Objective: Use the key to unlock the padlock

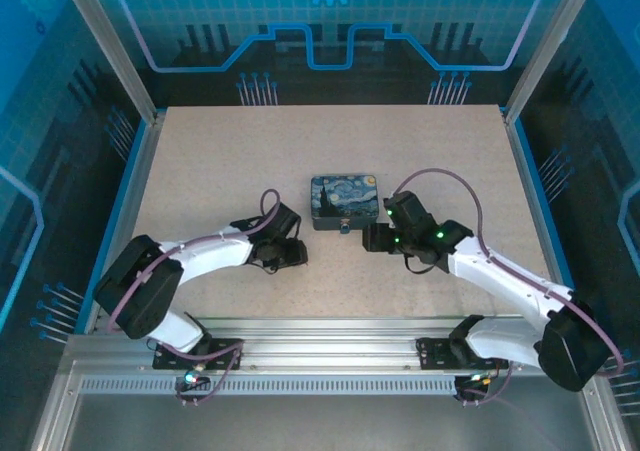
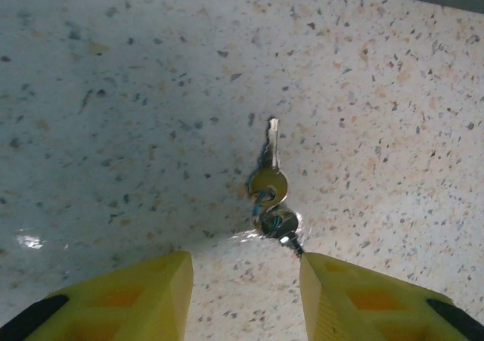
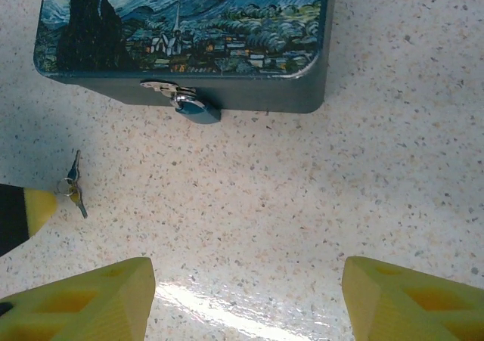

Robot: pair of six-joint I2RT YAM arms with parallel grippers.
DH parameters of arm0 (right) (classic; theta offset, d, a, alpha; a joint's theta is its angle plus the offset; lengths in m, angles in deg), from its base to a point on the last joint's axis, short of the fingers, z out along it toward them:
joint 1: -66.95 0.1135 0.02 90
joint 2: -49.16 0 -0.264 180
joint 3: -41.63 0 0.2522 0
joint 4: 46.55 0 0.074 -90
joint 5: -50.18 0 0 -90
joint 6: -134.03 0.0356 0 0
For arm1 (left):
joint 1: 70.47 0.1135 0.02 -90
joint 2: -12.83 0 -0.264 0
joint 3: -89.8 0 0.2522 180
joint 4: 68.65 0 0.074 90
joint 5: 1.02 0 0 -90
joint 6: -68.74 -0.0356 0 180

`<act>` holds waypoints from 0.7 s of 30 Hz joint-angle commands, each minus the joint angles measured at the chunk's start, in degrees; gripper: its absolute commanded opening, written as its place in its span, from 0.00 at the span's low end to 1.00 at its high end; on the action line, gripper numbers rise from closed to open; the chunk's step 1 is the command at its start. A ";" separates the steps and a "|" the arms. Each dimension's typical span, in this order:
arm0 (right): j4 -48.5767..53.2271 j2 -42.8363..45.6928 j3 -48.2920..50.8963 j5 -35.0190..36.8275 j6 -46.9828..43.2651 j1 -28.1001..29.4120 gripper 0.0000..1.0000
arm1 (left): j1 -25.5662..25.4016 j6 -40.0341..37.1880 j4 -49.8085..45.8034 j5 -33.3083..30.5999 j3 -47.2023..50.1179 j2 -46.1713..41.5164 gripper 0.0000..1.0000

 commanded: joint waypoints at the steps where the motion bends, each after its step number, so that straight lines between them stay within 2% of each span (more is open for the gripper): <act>1: 0.45 2.66 2.21 1.94 2.61 1.30 0.68 | -1.30 0.90 -0.45 -3.17 -2.83 2.09 0.42; 10: -0.26 4.41 5.17 2.25 3.79 1.51 0.68 | -2.81 0.90 -1.76 -6.33 -5.21 7.64 0.30; 17: -1.49 4.28 6.62 1.92 4.80 1.69 0.68 | -3.52 0.64 -1.73 -7.29 -6.81 11.08 0.29; 21: -2.10 4.23 7.50 1.71 5.21 1.69 0.68 | -3.58 0.19 -1.92 -7.95 -7.57 12.93 0.21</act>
